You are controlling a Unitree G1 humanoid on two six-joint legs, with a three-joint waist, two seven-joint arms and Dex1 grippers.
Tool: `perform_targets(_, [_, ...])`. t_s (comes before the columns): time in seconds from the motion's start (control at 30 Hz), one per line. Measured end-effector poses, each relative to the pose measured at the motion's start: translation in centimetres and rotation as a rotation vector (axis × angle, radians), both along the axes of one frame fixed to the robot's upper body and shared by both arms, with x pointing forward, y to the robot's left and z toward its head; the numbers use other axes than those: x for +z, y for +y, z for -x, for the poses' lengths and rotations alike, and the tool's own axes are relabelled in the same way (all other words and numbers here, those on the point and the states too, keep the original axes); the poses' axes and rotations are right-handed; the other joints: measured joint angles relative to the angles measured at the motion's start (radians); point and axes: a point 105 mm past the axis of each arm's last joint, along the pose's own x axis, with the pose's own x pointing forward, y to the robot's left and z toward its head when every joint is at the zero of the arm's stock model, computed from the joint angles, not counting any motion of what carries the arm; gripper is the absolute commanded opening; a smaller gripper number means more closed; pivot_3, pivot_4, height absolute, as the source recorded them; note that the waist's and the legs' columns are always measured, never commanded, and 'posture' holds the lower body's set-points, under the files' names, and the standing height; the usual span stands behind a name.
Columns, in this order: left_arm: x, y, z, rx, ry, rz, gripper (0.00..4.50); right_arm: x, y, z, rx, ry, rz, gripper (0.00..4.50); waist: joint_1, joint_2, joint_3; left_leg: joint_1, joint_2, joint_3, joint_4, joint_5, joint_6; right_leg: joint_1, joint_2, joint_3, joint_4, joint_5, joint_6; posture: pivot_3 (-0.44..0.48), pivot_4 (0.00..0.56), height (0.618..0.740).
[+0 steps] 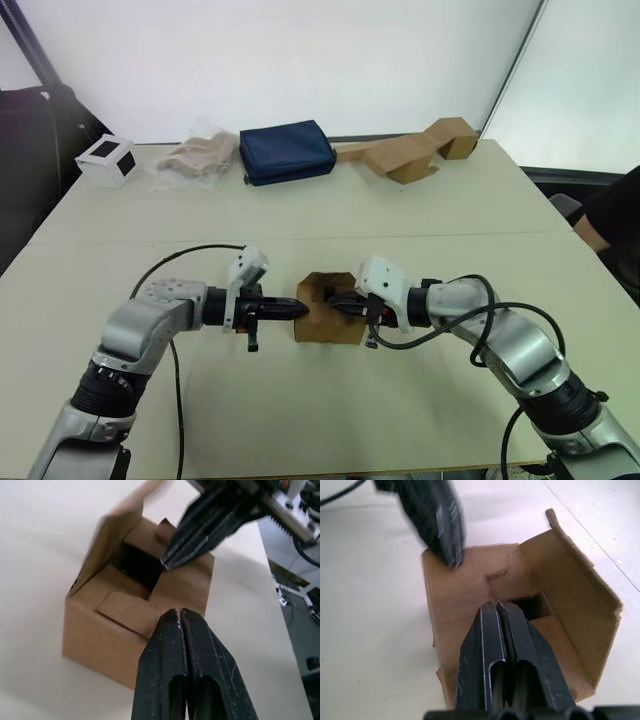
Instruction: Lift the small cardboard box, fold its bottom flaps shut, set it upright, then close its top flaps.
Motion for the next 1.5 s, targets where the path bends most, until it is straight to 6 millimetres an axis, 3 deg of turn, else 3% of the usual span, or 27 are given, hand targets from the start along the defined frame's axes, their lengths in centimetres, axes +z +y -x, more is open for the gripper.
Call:
perform_targets(0.33, [0.2, -0.2, -0.7, 0.02, -0.01, 0.019, 0.04, 6.8, 0.3, -0.8, -0.012, -0.037, -0.28, 0.0, 0.0, 0.0, 0.0, 0.0, 0.0, 0.0, 0.0, 0.0, 0.0, 0.0, 0.0, 0.0, 0.0, 0.0, 0.0, 0.0, 0.15, 0.74])
perform_targets(0.43, [0.2, -0.2, -0.7, 0.022, -0.009, 0.02, 0.04, 6.3, 0.0, -1.6, -0.051, -0.031, -0.265, 0.0, 0.0, 0.0, 0.0, 0.0, 0.0, 0.0, 0.0, 0.0, 0.0, 0.0, -0.001, 0.0, 0.0, 0.0, 0.0, 0.0, 0.15, 0.74])
perform_targets(0.57, [0.2, -0.2, -0.8, 0.031, -0.01, 0.019, 0.04, 3.6, -0.7, -3.1, -0.123, -0.039, -0.102, 0.0, -0.001, 0.0, 0.0, 0.0, 0.0, 0.0, 0.0, 0.0, 0.0, 0.0, 0.0, 0.0, 0.0, 0.0, 0.0, 0.0, 0.15, 0.74])
perform_targets(0.63, [0.2, -0.2, -0.9, 0.037, -0.011, 0.019, 0.04, 2.7, -0.3, -2.8, -0.104, -0.01, -0.082, 0.0, -0.001, 0.0, 0.0, 0.0, 0.0, 0.0, 0.0, 0.0, 0.0, 0.0, 0.0, 0.0, 0.0, 0.0, 0.0, 0.0, 0.15, 0.74])
perform_targets(0.8, [0.3, -0.3, -0.9, 0.04, -0.009, 0.023, 0.04, 2.6, 0.2, -2.3, -0.068, -0.006, -0.073, 0.0, -0.001, 0.0, 0.0, 0.0, 0.0, 0.0, 0.0, 0.0, 0.0, 0.0, 0.0, 0.0, 0.0, 0.0, 0.0, 0.0, 0.15, 0.74])
perform_targets(0.97, [0.7, -0.1, -0.9, 0.051, 0.01, 0.046, 0.04, 1.2, 0.5, -1.4, -0.046, 0.031, -0.051, 0.0, -0.001, 0.0, 0.0, 0.0, 0.0, 0.0, -0.001, 0.0, 0.0, 0.0, -0.001, 0.0, 0.0, 0.0, 0.0, 0.0, 0.15, 0.74])
perform_targets(1.23, [2.1, -0.6, -2.7, 0.081, -0.021, 0.086, 0.04, 0.7, 0.7, -1.1, -0.04, 0.031, -0.03, 0.0, 0.0, 0.0, 0.0, 0.0, 0.0, 0.0, -0.001, 0.0, 0.0, 0.0, 0.0, 0.0, -0.001, 0.0, 0.0, 0.0, 0.15, 0.74])
perform_targets(1.5, [0.6, -1.5, -4.3, 0.131, -0.084, 0.048, 0.04, 0.5, 0.7, -0.9, -0.042, 0.038, -0.028, 0.0, 0.0, 0.0, 0.0, 0.0, 0.0, 0.0, -0.001, 0.0, 0.0, 0.0, 0.0, 0.0, -0.001, 0.0, 0.0, 0.0, 0.15, 0.74])
